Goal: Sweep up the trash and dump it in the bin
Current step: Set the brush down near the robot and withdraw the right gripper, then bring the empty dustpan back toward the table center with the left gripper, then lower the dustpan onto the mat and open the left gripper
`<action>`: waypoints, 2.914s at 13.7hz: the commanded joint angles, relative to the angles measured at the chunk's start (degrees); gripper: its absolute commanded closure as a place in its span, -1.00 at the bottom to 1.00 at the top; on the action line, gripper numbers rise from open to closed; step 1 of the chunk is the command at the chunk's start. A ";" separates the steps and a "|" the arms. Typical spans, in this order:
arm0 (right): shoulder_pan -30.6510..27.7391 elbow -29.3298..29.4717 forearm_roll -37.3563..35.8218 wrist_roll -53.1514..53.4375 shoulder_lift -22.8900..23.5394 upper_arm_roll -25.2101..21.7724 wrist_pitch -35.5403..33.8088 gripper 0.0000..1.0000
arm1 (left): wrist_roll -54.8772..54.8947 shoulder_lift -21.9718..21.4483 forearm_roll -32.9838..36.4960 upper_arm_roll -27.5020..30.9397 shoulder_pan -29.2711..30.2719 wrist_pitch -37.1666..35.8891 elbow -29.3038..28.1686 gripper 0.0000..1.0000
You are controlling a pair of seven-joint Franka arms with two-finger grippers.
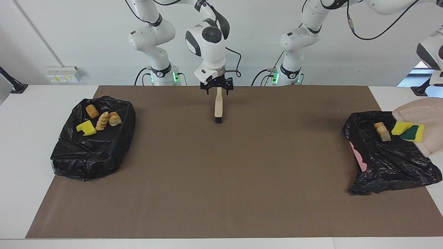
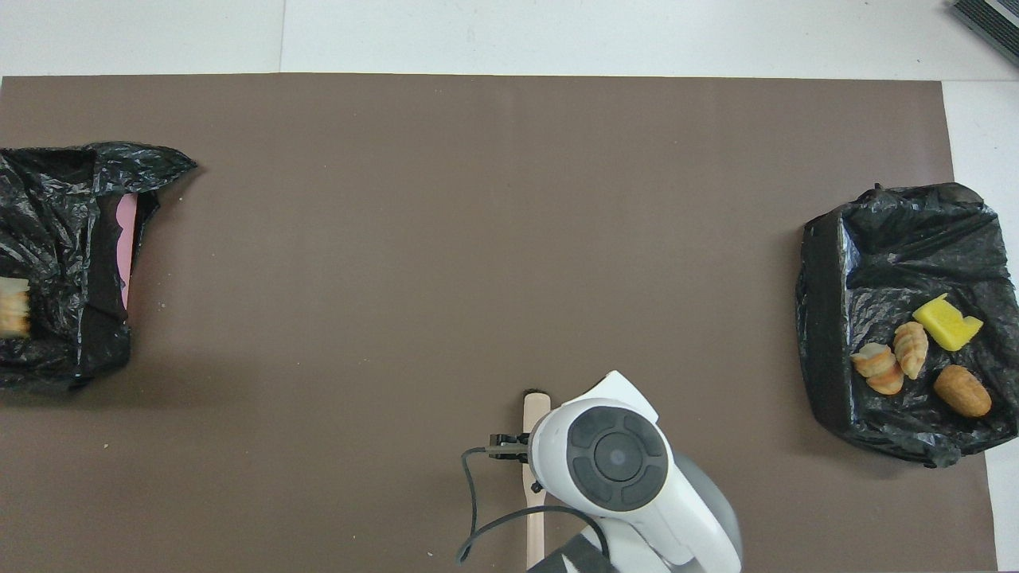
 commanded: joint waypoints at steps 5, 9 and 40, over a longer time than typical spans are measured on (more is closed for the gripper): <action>-13.26 9.80 -7.74 -9.19 0.67 0.44 -5.92 -1.00 | -0.28 -4.73 4.05 -0.15 -2.80 -3.46 -3.14 1.00; -23.21 16.13 -7.57 -16.50 0.67 0.26 -10.23 -1.00 | -1.51 -7.38 -13.78 -0.24 -4.89 -7.66 -3.50 1.00; -24.98 32.93 -10.03 -41.21 -1.62 -18.02 -29.84 -1.00 | -118.49 15.45 -57.40 -1.21 -58.34 -16.64 11.42 1.00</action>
